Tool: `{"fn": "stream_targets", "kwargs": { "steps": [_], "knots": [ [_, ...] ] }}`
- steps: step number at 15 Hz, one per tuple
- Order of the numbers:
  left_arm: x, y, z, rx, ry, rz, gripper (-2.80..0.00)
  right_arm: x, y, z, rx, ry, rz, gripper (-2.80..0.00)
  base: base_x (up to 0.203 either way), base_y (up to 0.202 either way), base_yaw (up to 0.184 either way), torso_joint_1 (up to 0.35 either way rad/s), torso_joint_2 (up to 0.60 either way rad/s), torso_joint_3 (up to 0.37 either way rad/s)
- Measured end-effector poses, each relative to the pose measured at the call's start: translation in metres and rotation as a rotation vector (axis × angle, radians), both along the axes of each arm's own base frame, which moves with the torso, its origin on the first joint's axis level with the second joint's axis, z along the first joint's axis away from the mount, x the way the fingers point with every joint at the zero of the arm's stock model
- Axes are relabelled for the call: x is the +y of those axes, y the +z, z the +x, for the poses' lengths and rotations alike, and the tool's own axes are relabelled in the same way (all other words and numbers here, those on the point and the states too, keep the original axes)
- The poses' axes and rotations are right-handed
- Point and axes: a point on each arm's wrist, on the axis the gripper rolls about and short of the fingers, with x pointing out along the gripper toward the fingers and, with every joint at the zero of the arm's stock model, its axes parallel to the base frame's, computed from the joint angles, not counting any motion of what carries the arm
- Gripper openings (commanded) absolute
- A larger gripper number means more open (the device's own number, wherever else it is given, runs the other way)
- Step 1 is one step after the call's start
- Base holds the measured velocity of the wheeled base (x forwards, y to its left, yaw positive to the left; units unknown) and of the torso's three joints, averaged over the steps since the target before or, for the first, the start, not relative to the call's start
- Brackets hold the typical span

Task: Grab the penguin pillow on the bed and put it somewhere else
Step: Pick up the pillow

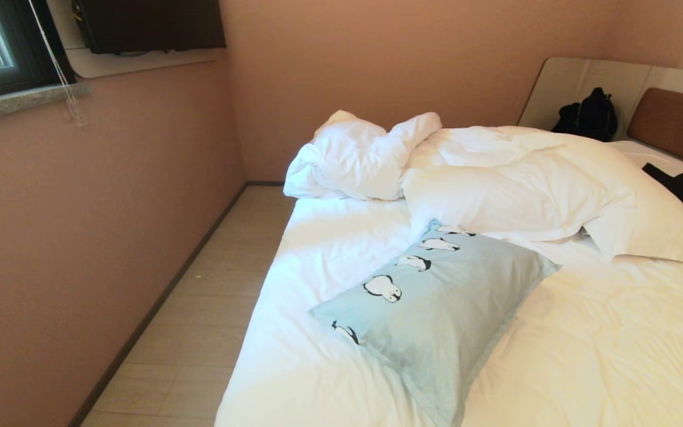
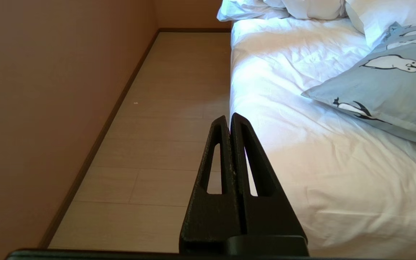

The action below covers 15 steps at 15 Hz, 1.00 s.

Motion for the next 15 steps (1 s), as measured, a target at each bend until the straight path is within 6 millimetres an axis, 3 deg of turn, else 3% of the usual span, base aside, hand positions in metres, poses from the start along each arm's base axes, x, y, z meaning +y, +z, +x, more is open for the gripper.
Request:
{"fn": "stream_targets", "kwargs": {
  "steps": [4, 9, 12, 15],
  "knots": [
    [0.0, 0.0, 0.0, 0.0, 0.0, -0.001, -2.8, 0.0, 0.029, -0.01, -0.047, 0.021, -0.011, -2.8, 0.0, 0.0, 0.0, 0.0, 0.0, 0.0],
    [0.0, 0.0, 0.0, 0.0, 0.0, 0.0, -2.8, 0.001, 0.052, -0.002, 0.089, 0.04, -0.007, -2.8, 0.0, 0.0, 0.0, 0.0, 0.0, 0.0],
    [0.0, 0.0, 0.0, 0.0, 0.0, 0.0, -2.8, 0.001, 0.069, 0.021, 0.213, 0.046, 0.021, -2.8, 0.0, 0.0, 0.0, 0.0, 0.0, 0.0],
    [0.0, 0.0, 0.0, 0.0, 0.0, 0.0, -2.8, 0.002, 0.078, 0.061, 0.389, 0.066, 0.087, -2.8, 0.0, 0.0, 0.0, 0.0, 0.0, 0.0]
  ]
}}
